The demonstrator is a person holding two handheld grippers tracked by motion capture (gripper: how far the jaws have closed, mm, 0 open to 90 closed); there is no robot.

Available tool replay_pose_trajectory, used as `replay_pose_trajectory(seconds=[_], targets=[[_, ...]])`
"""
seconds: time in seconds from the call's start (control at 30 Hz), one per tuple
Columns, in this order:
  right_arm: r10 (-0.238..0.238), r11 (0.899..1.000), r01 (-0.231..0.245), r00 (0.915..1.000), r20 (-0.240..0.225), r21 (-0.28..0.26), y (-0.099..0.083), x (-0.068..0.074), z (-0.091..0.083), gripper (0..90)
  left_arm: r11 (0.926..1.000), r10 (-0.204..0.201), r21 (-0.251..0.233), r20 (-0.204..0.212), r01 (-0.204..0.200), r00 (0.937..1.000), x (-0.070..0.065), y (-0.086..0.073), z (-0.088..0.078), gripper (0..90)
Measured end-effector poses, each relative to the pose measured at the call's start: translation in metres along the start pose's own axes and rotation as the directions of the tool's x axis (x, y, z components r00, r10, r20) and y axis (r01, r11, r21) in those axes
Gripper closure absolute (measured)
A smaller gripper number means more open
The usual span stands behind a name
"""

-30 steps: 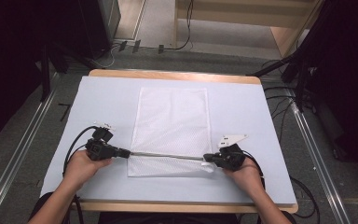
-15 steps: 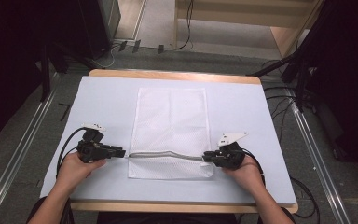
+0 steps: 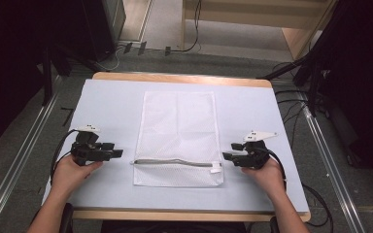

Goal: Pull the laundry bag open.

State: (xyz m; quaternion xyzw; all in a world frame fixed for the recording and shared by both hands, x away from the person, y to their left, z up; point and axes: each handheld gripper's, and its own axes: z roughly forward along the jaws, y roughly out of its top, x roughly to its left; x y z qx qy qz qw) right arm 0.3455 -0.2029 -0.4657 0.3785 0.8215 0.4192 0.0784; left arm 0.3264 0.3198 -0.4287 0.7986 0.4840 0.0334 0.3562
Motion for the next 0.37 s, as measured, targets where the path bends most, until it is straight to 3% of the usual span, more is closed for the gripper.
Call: replay_pose_trajectory(seconds=[0.17,0.37], targets=[[0.040,0.999,-0.040,0.9987,0.033,0.006,-0.002,-0.007,0.000,38.1,0.9997,-0.023,-0.008,-0.036,0.023,0.9991,0.010,-0.002,-0.002,38.2],[0.042,0.999,-0.042,0.9981,0.045,0.013,-0.002,-0.007,0.002,37.2,0.9996,-0.025,-0.012,-0.043,0.024,0.9988,0.014,-0.003,-0.002,34.1]])
